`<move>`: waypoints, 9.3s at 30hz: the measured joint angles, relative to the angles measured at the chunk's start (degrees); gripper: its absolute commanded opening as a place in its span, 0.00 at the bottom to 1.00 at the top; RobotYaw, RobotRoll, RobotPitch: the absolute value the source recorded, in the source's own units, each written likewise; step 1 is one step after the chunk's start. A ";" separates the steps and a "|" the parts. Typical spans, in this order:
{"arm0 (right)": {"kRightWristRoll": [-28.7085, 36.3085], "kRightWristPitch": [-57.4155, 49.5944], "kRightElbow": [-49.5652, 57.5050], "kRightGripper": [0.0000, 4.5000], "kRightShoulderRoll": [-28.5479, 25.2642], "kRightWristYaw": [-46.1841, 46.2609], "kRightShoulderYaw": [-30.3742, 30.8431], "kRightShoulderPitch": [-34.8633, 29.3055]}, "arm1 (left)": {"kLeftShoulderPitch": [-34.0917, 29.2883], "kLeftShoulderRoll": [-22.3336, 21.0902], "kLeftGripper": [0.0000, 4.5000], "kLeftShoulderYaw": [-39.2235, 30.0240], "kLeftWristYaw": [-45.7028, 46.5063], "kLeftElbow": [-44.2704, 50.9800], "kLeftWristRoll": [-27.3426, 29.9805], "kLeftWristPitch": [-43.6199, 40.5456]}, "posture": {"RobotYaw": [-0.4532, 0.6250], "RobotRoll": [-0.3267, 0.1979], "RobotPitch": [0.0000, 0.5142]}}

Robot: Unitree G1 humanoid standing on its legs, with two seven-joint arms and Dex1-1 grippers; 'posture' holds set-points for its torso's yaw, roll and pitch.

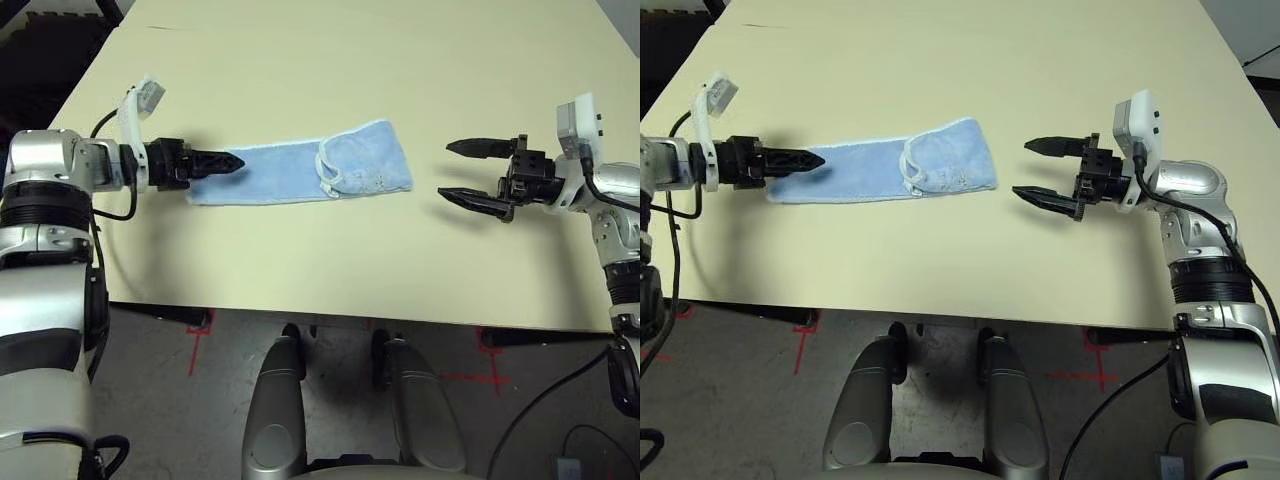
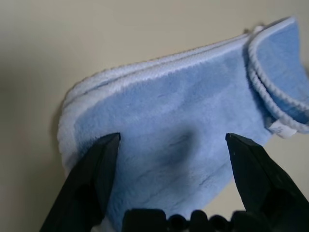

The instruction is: Fold the towel and set it aside.

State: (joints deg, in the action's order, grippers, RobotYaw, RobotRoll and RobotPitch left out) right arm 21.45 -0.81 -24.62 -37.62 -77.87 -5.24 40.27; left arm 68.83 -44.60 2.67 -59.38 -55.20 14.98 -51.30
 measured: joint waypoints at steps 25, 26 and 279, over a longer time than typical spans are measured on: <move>0.01 -0.64 1.69 1.00 0.25 0.91 0.02 -0.62 | 6.57 -0.11 0.99 -1.06 -4.92 -7.49 -8.59 12.65 | 0.43 0.62 0.57; 0.01 -0.64 1.69 1.00 0.49 0.91 0.03 -0.60 | 6.60 -1.49 0.99 -0.51 -6.63 -5.62 -8.71 11.41 | 0.44 0.62 0.57; -3.06 -1.45 -15.02 0.00 20.45 14.44 1.68 15.72 | 2.84 17.00 0.01 -4.73 -19.58 -8.56 -7.03 57.41 | 0.42 0.62 0.53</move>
State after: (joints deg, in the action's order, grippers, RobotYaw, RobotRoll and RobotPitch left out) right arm 18.39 -2.26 -39.63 -17.17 -63.43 -3.56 55.99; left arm 71.67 -27.61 -2.05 -78.96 -63.76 7.95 6.11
